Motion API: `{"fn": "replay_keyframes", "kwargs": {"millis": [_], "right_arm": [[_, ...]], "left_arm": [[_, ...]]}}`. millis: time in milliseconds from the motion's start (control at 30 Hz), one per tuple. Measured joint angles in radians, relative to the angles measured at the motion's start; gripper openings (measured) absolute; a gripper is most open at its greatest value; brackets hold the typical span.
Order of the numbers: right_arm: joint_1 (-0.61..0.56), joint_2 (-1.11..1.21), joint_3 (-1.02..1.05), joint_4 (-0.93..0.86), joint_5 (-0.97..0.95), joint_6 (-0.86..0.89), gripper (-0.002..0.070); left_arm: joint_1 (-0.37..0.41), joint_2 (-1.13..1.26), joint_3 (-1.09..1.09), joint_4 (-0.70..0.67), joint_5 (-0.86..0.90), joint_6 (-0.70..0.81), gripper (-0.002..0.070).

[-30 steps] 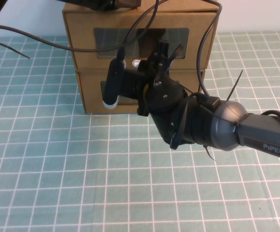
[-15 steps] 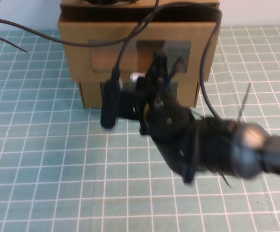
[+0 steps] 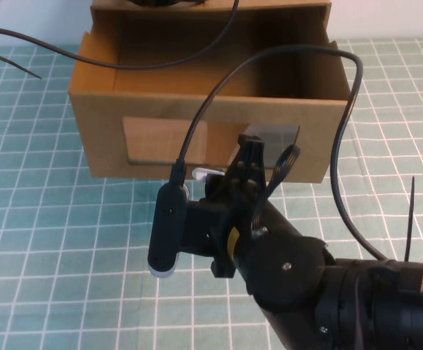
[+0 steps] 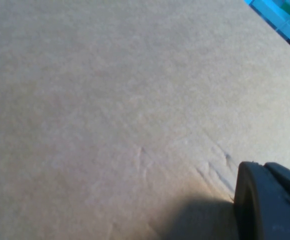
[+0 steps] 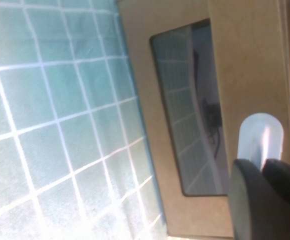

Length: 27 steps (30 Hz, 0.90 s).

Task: Open the shoe box
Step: 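Pull the top drawer of the cardboard box fully open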

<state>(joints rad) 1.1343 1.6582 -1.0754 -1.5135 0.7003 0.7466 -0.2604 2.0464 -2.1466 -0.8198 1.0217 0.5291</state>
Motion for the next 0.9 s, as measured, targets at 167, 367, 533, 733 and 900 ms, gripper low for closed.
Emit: {"fn": "replay_keyframes", "kwargs": {"millis": [167, 367, 533, 733, 900], "right_arm": [[0.001, 0.0, 0.0, -0.008, 0.004, 0.0, 0.0007], [0.001, 0.0, -0.035, 0.127, 0.026, -0.04, 0.013], [0.001, -0.031, -0.072, 0.264, -0.003, -0.133, 0.0274], [0.001, -0.155, -0.077, 0.41, -0.128, -0.185, 0.0302], [0.001, -0.275, -0.078, 0.625, -0.145, -0.283, 0.026]], "left_arm": [[0.0, 0.0, 0.0, 0.0, 0.0, 0.0, -0.0005], [0.0, 0.0, 0.0, 0.004, 0.002, 0.0, -0.0005], [0.0, 0.0, 0.0, 0.009, -0.003, -0.002, -0.0005], [0.0, 0.0, 0.0, 0.015, -0.026, -0.002, -0.0005], [0.0, -0.028, 0.009, 0.018, -0.036, -0.002, -0.0005]]}}
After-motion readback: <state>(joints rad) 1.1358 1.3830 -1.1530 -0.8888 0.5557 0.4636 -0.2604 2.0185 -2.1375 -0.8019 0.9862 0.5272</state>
